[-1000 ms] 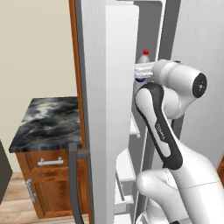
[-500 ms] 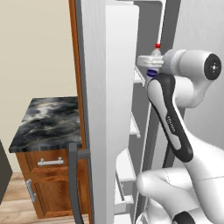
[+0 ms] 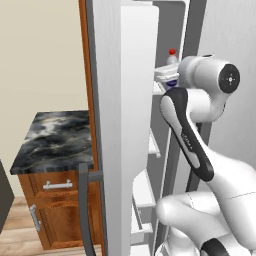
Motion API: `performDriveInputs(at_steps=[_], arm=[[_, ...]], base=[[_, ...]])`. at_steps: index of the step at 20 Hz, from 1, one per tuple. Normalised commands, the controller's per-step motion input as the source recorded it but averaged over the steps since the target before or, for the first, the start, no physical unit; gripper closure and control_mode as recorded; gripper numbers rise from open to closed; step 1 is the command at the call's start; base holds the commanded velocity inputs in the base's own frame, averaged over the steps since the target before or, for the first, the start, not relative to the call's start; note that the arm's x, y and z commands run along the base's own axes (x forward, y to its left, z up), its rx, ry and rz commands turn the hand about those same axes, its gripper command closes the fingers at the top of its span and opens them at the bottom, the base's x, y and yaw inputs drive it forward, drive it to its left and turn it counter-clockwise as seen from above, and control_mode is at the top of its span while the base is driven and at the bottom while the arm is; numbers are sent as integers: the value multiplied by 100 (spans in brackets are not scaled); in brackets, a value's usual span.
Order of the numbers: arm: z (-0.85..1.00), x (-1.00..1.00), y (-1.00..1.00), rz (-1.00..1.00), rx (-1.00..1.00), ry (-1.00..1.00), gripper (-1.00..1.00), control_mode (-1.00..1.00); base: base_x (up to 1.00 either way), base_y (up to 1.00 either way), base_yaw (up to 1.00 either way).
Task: Take the bottled waters from the counter and place them in the freezer to freeze. Close the freezer door after placing the bottles.
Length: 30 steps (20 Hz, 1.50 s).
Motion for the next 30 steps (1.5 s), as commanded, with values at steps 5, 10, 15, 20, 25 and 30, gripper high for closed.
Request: performDriveInputs(at_steps=[5, 10, 15, 20, 25, 30], arm=[[0, 45, 5, -1, 0, 0, 100, -100], [0, 60, 9, -3, 0, 0, 100, -100], [0, 53, 1, -2, 0, 0, 100, -100], [-19, -1, 65, 0, -1, 2, 100, -100], [0, 3, 14, 0, 0, 0, 100, -100], [0, 48, -9, -4, 0, 0, 100, -100]], base=[[0, 0, 0], [0, 0, 0], [0, 0, 0], [0, 0, 0], [0, 0, 0], [0, 0, 0]])
